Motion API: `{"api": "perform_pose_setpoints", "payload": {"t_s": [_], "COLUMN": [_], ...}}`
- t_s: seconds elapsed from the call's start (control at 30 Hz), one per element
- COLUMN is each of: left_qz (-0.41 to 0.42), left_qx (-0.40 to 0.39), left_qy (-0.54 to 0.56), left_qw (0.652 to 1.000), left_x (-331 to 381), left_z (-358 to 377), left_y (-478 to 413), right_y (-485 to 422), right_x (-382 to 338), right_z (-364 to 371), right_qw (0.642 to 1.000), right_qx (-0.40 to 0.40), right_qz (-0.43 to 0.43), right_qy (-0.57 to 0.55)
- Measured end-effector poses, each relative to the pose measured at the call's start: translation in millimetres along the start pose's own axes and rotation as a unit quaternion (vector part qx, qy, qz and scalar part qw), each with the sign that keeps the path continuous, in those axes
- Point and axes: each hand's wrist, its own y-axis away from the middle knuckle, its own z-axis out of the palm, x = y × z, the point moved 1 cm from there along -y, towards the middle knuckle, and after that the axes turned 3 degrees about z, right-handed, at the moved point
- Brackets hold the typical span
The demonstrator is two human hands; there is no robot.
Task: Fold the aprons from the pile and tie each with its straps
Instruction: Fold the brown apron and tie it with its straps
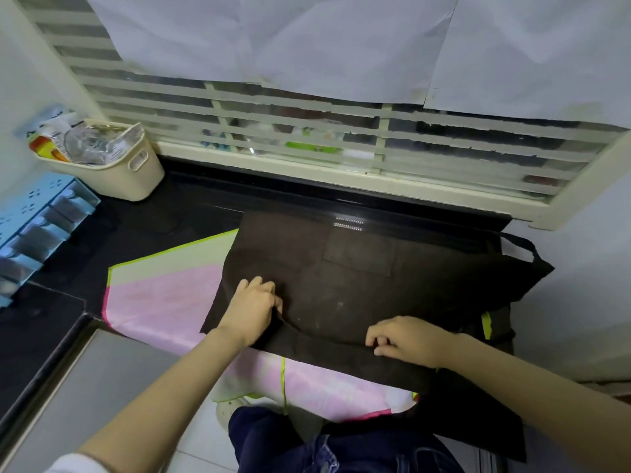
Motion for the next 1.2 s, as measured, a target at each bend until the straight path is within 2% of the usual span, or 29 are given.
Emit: {"api": "perform_pose_setpoints", "payload": {"t_s": [0.2,0.27,0.3,0.37,0.5,0.6,0.7,0.77,0.9,1.0,1.03,1.1,1.2], "left_qz": [0.003,-0.016,-0.038,-0.083,-0.181,-0.292,-0.411,-0.457,-0.506,-0.516,-0.509,-0.484,-0.44], "left_qx": [-0.058,-0.072,-0.119,-0.139,-0.033,0.045,0.034,0.033,0.056,0.079,0.094,0.135,0.15], "left_qy": [0.004,0.039,0.065,0.155,0.278,0.26,0.241,0.307,0.462,0.52,0.526,0.513,0.46], "left_qw": [0.998,0.997,0.99,0.975,0.943,0.919,0.879,0.834,0.726,0.676,0.675,0.695,0.757], "left_x": [10.7,13.2,13.5,13.1,-2.2,-20.7,-37.9,-45.0,-43.5,-41.0,-40.6,-42.7,-47.0], "left_z": [24.7,34.5,35.6,37.0,39.0,38.5,43.2,46.5,47.6,45.9,45.0,42.9,43.7], "left_y": [22.7,26.2,29.0,34.9,48.5,57.9,64.8,66.8,59.2,56.2,55.6,56.0,60.1], "right_y": [1.0,2.5,2.0,-1.4,-24.7,-46.0,-64.8,-73.7,-75.2,-73.4,-73.0,-72.8,-71.3], "right_x": [-6.6,-7.8,-8.8,-9.8,-16.8,-31.1,-43.4,-50.0,-51.7,-50.7,-50.7,-51.2,-51.1], "right_z": [32.6,34.0,32.7,27.5,23.6,27.8,35.5,41.1,45.2,44.6,44.7,45.4,47.0], "right_qw": [0.996,0.994,0.993,0.994,0.996,0.993,0.989,0.987,0.983,0.981,0.98,0.979,0.978], "right_qx": [-0.075,-0.091,-0.095,-0.086,0.039,0.083,0.066,0.039,0.024,0.018,0.018,0.019,0.023], "right_qz": [0.045,0.059,0.061,0.063,0.074,0.074,0.09,0.108,0.126,0.127,0.127,0.129,0.13], "right_qy": [0.011,-0.016,-0.027,-0.013,0.004,0.028,0.093,0.115,0.132,0.147,0.151,0.155,0.161]}}
